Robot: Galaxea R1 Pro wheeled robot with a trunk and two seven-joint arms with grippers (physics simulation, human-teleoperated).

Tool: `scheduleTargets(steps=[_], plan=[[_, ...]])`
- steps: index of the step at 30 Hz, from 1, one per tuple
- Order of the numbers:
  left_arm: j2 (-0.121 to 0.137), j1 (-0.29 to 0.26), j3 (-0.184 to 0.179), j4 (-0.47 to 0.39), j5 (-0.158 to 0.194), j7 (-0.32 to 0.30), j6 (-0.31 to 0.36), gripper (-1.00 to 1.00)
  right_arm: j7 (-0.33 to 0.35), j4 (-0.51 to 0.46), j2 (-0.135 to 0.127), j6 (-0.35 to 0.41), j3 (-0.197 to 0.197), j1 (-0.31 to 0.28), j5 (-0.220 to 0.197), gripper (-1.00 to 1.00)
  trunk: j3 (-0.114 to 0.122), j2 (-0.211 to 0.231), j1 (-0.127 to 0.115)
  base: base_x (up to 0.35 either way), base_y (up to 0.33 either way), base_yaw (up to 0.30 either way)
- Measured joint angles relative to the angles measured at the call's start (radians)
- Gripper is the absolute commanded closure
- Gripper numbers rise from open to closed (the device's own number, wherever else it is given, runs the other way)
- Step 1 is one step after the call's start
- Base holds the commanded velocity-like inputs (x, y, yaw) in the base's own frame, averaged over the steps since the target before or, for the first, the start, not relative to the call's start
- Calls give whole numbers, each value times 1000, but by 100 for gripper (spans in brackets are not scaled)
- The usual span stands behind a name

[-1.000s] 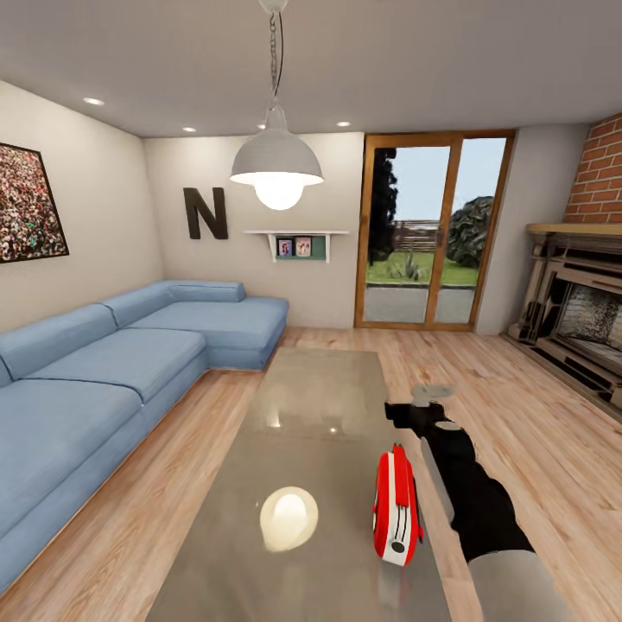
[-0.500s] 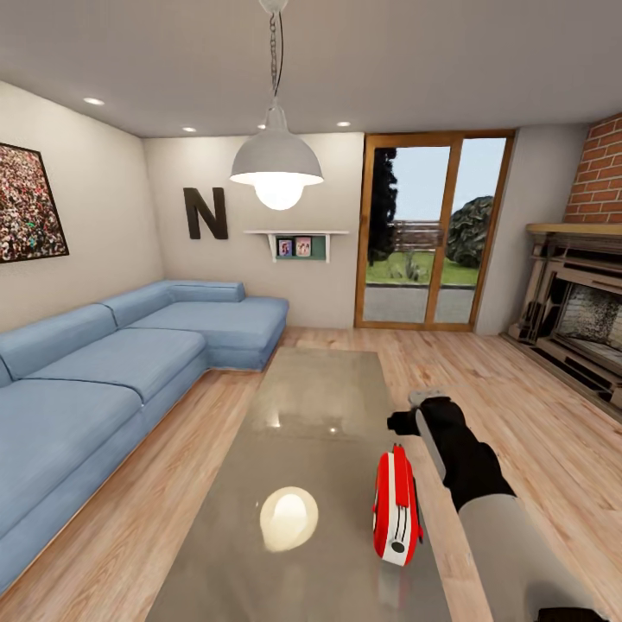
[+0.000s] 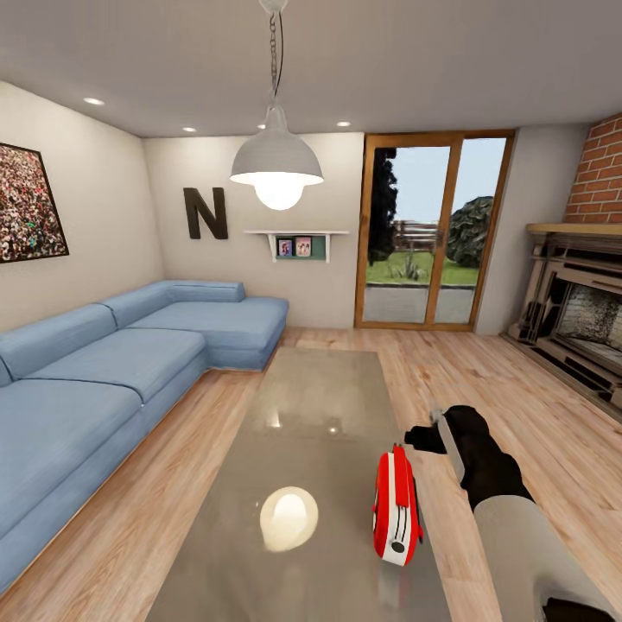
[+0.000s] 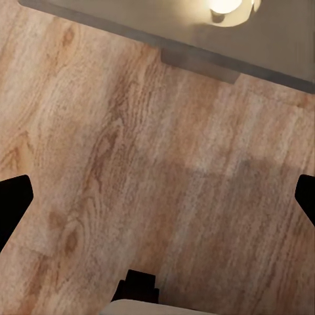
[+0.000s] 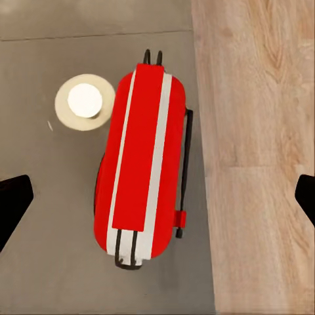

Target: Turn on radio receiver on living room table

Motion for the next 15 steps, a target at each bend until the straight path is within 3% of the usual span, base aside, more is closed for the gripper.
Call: scheduleTargets(steps=[3,9,10,11,15], plan=[[0,0,3,0,0,0,-26,-100,68,6,-1,0,-3,-1,2,-100,0,0,0,0,0,0],[-1,0,4,0,0,0,-45,-100,95,7,-1,0,8,0,11,-100,0,0,0,0,0,0],[-1,0,5,0,0,0,-46,-100,95,8,-1,-1,17,0,12,-100,0,0,0,0,0,0],[0,0,5,0,0,0,-46,-100,95,8,-1,-1,67,0,11,-100,0,0,0,0,0,0],[0,0,5,0,0,0,-47,-100,95,9,-1,-1,92,0,13,-100,0,0,0,0,0,0]])
